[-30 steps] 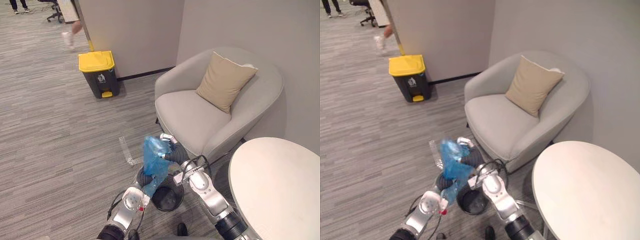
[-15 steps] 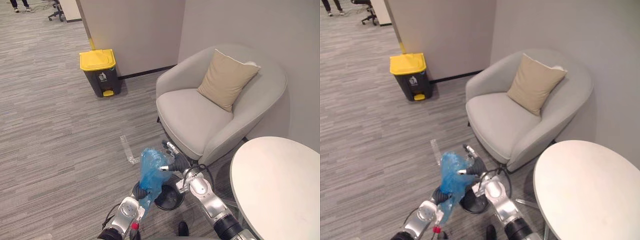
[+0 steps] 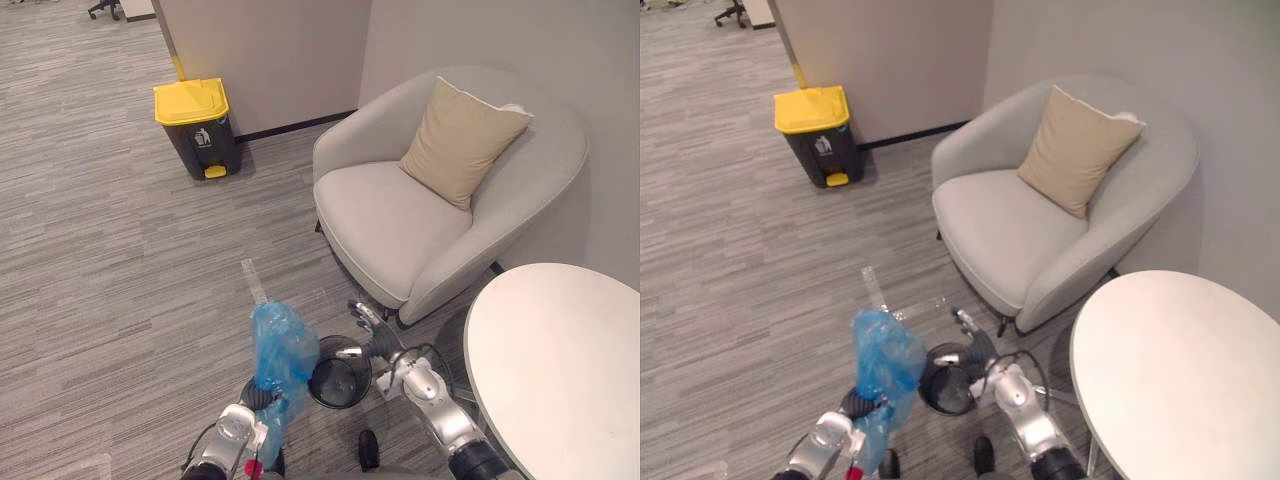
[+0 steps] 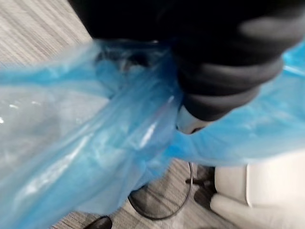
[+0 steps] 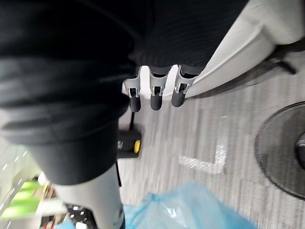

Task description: Gather rubbish on tea table into small bin, then transfer packed bag to large trash can.

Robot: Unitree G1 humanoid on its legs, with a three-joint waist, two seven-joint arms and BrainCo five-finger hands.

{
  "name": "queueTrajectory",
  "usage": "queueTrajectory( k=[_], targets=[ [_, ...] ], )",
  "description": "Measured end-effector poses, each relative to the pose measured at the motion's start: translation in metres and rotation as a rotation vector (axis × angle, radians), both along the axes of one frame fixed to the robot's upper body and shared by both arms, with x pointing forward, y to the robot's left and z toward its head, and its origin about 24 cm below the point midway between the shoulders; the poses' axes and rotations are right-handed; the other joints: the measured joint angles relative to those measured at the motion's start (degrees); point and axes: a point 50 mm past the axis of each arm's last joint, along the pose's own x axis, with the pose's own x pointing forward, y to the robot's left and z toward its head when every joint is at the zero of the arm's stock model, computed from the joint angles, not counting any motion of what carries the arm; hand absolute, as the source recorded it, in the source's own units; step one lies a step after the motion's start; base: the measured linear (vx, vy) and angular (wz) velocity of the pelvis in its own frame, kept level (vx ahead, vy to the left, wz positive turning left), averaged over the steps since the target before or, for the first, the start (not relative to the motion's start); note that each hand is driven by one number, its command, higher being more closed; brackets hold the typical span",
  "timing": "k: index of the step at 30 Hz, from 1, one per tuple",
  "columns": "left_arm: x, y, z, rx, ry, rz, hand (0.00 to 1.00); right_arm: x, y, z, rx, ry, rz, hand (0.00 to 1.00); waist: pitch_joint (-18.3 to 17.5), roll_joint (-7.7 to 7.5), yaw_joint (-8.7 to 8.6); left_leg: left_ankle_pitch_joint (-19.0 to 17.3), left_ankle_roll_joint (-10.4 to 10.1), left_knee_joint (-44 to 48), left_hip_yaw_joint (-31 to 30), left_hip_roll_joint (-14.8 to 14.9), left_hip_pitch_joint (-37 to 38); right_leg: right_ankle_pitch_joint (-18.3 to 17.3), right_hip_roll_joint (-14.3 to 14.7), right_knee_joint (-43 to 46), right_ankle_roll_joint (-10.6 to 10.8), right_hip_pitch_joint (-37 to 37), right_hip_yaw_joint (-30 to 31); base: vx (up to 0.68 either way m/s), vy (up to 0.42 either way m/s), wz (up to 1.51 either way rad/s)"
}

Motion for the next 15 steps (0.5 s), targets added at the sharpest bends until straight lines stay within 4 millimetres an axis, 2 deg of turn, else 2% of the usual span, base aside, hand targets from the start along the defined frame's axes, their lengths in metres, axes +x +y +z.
queueTrajectory(
  k=[5, 12, 15],
  targets=[
    [-0.011, 0.000, -0.003, -0.031, 0.020, 0.018, 1.00, -0.005, -0.018, -0.004, 0.116, 0.034, -0.139, 0.00, 0.0, 0.04, -0.03, -0.2, 0.0, 0.0, 0.0, 0.0, 0.0, -0.2, 0.0, 0.0, 0.2, 0.0, -0.1, 0.00, 0.000, 0.00],
    [-0.016, 0.008, -0.004, -0.044, 0.026, 0.085, 1.00, -0.007, -0.025, -0.006, 0.111, 0.040, -0.176, 0.00, 0.0, 0.03, -0.08, -0.2, 0.0, 0.0, 0.0, 0.0, 0.1, -0.3, 0.0, 0.1, 0.1, 0.1, -0.2, 0.00, 0.000, 0.00],
    [-0.021, 0.014, -0.006, -0.042, 0.035, 0.120, 1.00, -0.011, -0.031, -0.017, 0.062, 0.081, -0.188, 0.00, 0.0, 0.00, -0.02, -0.2, 0.0, 0.0, -0.1, 0.0, 0.3, -0.6, 0.0, 0.5, 0.1, 0.1, -0.3, 0.00, 0.000, 0.00]
  ],
)
